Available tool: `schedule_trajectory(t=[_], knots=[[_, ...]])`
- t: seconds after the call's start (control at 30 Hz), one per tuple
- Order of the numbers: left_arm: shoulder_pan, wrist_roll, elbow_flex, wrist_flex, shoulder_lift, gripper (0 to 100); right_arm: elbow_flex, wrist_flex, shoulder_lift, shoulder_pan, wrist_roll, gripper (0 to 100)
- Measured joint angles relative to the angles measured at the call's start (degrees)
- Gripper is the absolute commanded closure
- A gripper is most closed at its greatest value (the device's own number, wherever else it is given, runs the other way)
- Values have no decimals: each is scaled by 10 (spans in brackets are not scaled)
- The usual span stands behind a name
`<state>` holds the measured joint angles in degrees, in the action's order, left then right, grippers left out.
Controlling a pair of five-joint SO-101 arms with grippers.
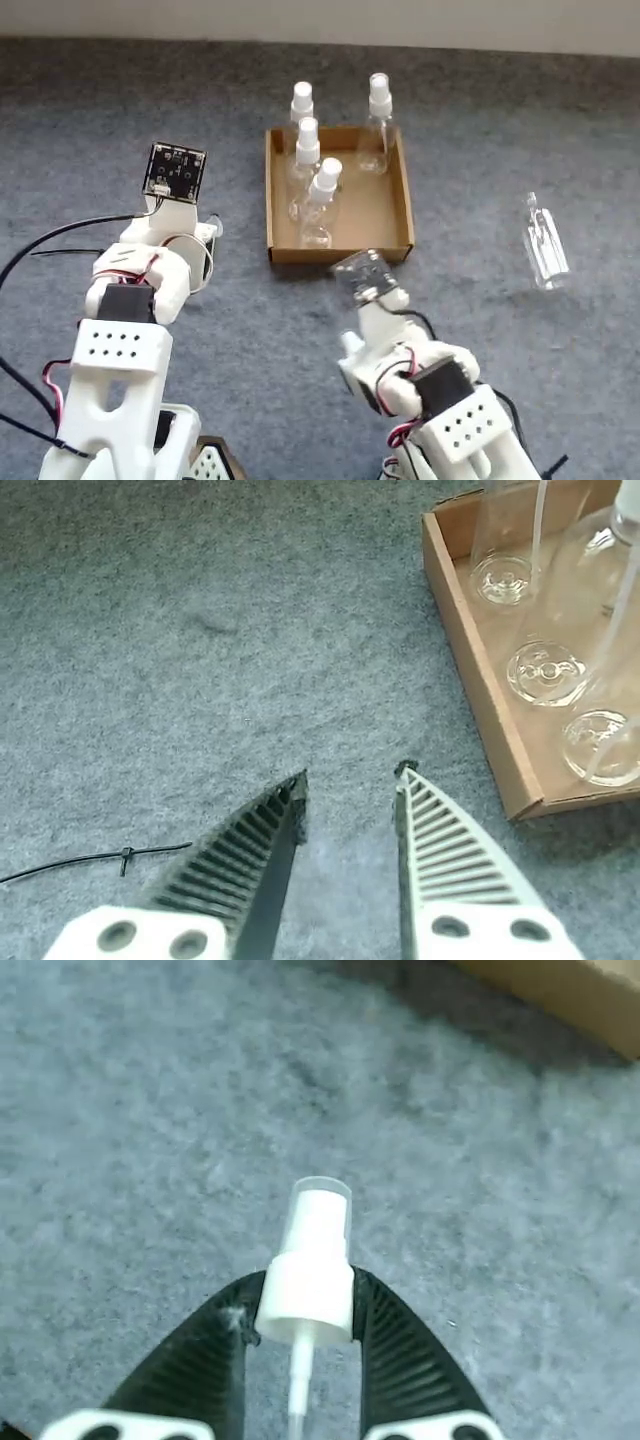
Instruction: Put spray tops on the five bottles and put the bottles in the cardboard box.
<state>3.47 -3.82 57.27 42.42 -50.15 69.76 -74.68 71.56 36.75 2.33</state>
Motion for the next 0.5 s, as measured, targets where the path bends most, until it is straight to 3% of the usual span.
schedule_trajectory(t=[0.17,0.5], knots=[[0,0,0,0,0,857,-18,56,-88,86,-7,988],[0,0,0,0,0,857,-132,221,-309,153,-39,859]])
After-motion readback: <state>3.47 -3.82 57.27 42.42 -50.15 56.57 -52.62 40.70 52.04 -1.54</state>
